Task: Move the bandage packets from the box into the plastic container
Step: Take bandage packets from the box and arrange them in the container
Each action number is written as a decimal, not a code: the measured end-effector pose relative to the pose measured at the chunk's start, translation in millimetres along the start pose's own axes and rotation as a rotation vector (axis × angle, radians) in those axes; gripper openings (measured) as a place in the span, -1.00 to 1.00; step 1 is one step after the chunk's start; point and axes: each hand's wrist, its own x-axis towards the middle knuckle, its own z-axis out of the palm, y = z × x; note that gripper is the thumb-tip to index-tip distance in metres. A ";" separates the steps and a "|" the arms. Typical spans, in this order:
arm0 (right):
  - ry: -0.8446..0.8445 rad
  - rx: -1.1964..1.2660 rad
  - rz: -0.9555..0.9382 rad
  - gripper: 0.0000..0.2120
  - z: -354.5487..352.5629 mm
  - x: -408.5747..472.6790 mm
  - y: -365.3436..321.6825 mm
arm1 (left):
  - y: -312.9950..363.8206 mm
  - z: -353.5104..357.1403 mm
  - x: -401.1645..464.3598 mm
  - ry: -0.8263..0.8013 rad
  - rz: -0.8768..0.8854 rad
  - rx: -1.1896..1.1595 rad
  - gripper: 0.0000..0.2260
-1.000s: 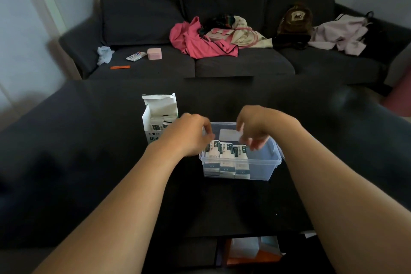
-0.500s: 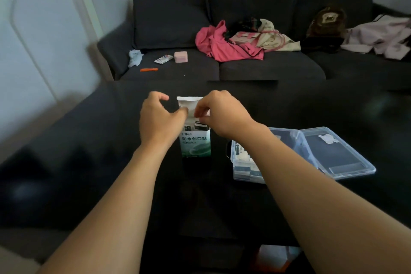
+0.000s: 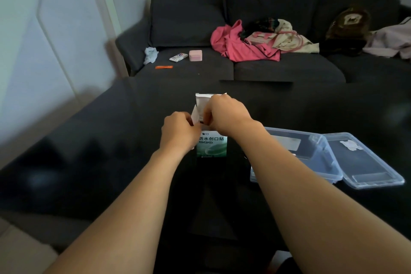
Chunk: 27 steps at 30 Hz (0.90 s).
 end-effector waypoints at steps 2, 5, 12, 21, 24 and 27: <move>-0.010 -0.035 0.004 -0.84 1.0 -0.4 0.6 | 1.3 0.2 -1.9 -0.002 0.005 0.011 -0.83; -0.004 -0.084 0.011 -0.81 2.7 -0.6 1.7 | 3.5 2.3 -2.8 -0.012 0.016 0.010 -0.83; 0.087 -0.028 -0.004 -0.83 -7.7 1.3 6.8 | 5.3 4.5 -2.3 0.045 0.052 0.040 -0.59; 0.047 0.013 0.004 -0.86 -5.9 -0.9 22.4 | 2.2 0.5 -0.6 0.148 0.232 -0.069 -0.63; 0.045 -0.030 0.006 -0.81 -1.0 -2.3 22.9 | 3.0 2.4 -1.7 0.073 0.339 0.024 -0.64; 0.038 -0.022 -0.002 -0.78 0.4 -2.6 22.7 | 2.9 4.0 -0.6 0.048 0.379 0.078 -0.64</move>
